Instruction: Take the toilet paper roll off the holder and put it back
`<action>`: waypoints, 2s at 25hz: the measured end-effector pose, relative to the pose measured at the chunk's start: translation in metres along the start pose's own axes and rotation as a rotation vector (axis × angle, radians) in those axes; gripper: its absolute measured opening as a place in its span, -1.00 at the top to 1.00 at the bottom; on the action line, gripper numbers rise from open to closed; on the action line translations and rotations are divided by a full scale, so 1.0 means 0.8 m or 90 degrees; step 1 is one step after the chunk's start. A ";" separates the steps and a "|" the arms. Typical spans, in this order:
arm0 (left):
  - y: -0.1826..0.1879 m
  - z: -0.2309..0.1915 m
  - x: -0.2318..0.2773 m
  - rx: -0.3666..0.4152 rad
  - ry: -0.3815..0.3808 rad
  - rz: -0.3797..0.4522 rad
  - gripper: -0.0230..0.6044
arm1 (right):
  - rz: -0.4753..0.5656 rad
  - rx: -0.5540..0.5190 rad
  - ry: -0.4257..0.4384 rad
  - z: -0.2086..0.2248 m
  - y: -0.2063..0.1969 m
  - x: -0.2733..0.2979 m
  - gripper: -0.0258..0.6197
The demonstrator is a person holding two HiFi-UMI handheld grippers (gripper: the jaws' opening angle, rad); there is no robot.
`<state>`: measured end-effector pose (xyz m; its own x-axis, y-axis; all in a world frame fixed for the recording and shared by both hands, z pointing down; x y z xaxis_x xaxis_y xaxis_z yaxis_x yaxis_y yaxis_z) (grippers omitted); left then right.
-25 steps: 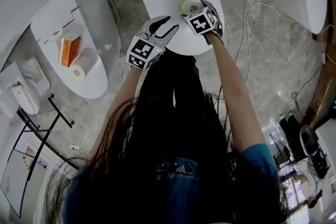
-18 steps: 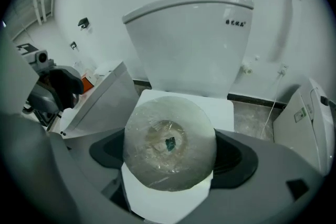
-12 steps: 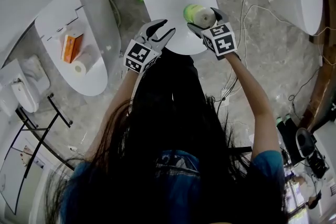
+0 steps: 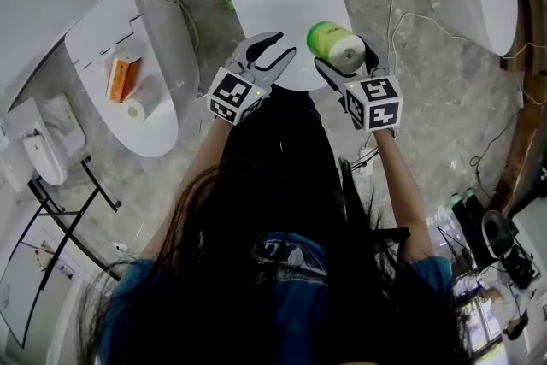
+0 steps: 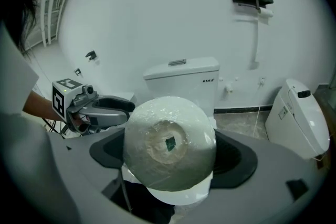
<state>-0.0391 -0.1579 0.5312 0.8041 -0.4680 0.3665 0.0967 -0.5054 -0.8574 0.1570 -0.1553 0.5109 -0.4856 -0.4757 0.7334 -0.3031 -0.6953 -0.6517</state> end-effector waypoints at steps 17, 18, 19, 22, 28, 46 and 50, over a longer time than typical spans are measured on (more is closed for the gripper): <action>0.017 0.006 -0.014 0.010 0.082 -0.025 0.82 | 0.029 0.029 -0.031 -0.012 -0.006 -0.011 -0.49; 0.016 0.006 -0.014 0.010 0.086 -0.028 0.82 | 0.027 0.028 -0.029 -0.012 -0.007 -0.009 -0.49; 0.015 0.005 -0.014 0.011 0.090 -0.031 0.82 | 0.024 0.026 -0.028 -0.013 -0.007 -0.007 -0.49; 0.012 0.002 -0.014 0.010 0.096 -0.034 0.82 | 0.014 0.014 -0.022 -0.013 -0.008 0.001 -0.49; 0.007 -0.002 -0.015 0.005 0.110 -0.041 0.82 | -0.017 0.000 -0.020 -0.001 -0.018 0.033 -0.49; -0.012 -0.035 -0.011 -0.028 0.136 -0.054 0.82 | -0.219 -0.298 0.038 0.031 -0.052 0.257 -0.49; -0.015 -0.044 -0.008 -0.031 0.138 -0.051 0.82 | -0.252 -0.287 0.048 0.035 -0.063 0.296 -0.49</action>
<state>-0.0662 -0.1743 0.5515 0.6499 -0.5673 0.5057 0.1216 -0.5792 -0.8061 0.0803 -0.2477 0.7227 -0.3164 -0.1770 0.9320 -0.7822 -0.5071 -0.3619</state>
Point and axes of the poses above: the fingertips, and each gripper's own axes: x forward along the fingers, z to its right, y out of its top, the point moved 8 cm from there along -x, backward along the fingers, and after that the axes turned 4 degrees about -x, right-handed, at the moved point
